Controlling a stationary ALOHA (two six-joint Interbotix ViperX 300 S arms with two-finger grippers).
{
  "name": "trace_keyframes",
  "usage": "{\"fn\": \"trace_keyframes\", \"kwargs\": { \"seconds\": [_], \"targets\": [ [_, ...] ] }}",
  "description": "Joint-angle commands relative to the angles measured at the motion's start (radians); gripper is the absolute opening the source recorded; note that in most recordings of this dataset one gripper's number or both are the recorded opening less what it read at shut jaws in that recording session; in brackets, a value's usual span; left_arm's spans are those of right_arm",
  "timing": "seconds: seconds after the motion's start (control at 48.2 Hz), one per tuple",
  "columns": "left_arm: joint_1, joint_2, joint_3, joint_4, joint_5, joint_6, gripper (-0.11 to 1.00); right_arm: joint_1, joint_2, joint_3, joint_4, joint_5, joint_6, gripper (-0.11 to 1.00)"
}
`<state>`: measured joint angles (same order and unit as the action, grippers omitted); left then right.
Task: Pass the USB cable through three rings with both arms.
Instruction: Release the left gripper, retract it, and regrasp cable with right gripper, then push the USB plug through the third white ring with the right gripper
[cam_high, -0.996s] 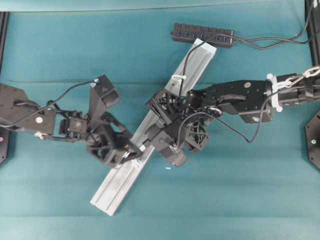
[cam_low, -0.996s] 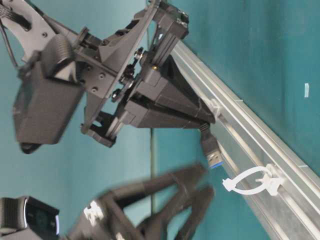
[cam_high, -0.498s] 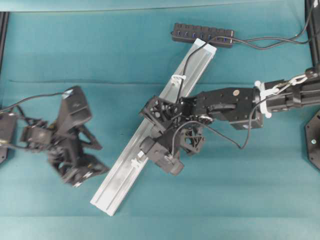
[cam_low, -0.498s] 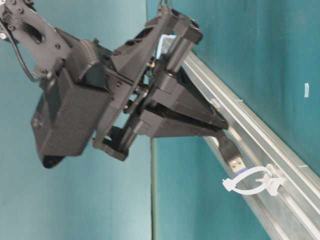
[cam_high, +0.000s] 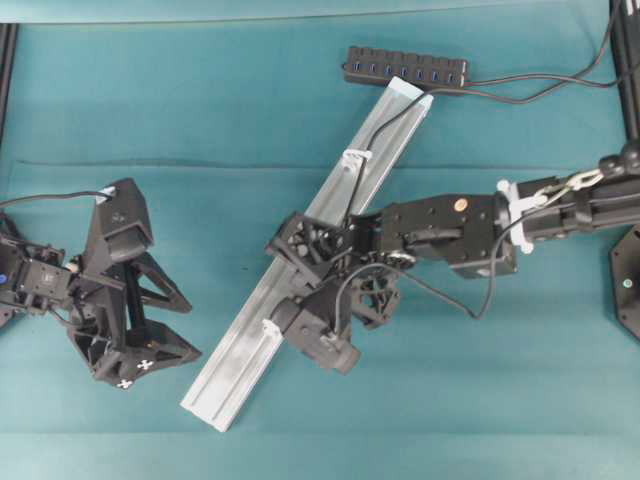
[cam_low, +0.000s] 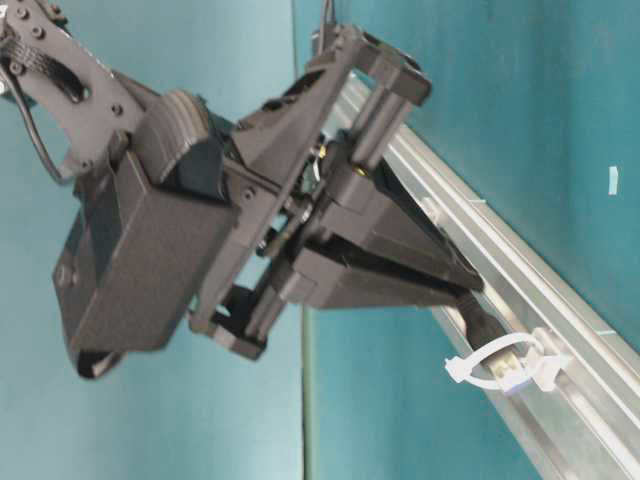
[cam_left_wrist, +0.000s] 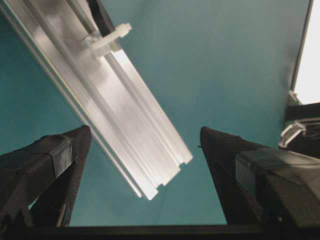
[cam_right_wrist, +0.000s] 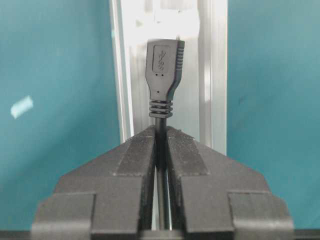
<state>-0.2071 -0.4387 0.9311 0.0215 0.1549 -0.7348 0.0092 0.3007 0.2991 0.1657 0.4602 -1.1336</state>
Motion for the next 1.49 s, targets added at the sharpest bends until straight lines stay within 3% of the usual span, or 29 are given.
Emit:
{"fn": "trace_keyframes", "kwargs": {
  "seconds": [0.0, 0.436, 0.747, 0.934, 1.059, 1.474],
  "targets": [
    [-0.003, -0.035, -0.011, 0.002, -0.006, -0.002, 0.94, 0.012, 0.012, -0.020, 0.000, -0.003, 0.015, 0.08],
    [-0.003, -0.023, 0.011, 0.002, -0.057, -0.037, 0.94, 0.048, 0.018, -0.037, 0.054, -0.057, 0.032, 0.08],
    [-0.003, 0.005, 0.020, 0.002, -0.135, -0.057, 0.94, 0.057, 0.018, -0.038, 0.057, -0.083, 0.069, 0.08],
    [-0.003, 0.083, 0.040, 0.002, -0.305, -0.067, 0.94, 0.055, 0.018, -0.037, 0.057, -0.083, 0.071, 0.08],
    [-0.005, 0.161, 0.051, 0.002, -0.393, -0.115, 0.94, 0.055, 0.018, -0.037, 0.057, -0.083, 0.072, 0.08],
    [0.011, 0.391, 0.003, 0.002, -0.502, -0.144, 0.94, 0.055, 0.018, -0.037, 0.057, -0.087, 0.071, 0.08]
  ]
}}
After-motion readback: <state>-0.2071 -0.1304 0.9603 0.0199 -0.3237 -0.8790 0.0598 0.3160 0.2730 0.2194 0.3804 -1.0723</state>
